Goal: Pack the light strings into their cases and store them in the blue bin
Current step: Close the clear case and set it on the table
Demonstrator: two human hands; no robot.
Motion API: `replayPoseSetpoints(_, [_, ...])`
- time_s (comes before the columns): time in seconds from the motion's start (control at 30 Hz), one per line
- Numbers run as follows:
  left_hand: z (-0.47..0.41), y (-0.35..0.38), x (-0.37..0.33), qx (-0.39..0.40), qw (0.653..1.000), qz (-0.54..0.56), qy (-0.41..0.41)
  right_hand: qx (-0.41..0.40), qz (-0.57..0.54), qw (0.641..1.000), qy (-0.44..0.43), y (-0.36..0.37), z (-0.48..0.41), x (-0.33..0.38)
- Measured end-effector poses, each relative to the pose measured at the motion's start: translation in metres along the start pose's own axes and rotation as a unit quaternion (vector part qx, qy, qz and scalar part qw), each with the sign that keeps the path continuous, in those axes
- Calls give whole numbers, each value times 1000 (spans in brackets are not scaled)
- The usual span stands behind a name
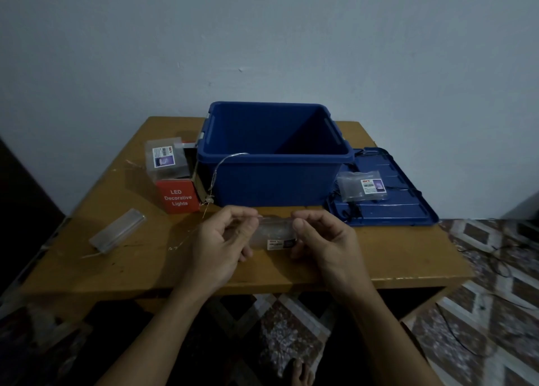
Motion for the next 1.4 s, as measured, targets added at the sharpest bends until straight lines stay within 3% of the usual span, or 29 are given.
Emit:
replayPoseSetpoints(0.2, [1,1,-3,-35,999,3,6,-32,20,999,-9,4,-1,0])
replayPoseSetpoints(0.67, [-5,7,-7,-6,997,-6,-78,-24,69,997,0,11,-6,3])
replayPoseSetpoints(1.0, [-8,1,-2,8,992,-6,-128,25,54,995,78,5,-8,4])
replayPoseSetpoints(1.4, [-3,1,0,-35,995,14,-88,-14,60,997,52,6,-1,0])
Point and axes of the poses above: each hand's wrist, its own z-axis away from the middle knuckle, its own y-axis out of the palm, x = y × z, the point moved 3 cm from there along -z, towards the middle knuckle, and after that the axes turned 11 degrees about z, right-handed, at the moved point
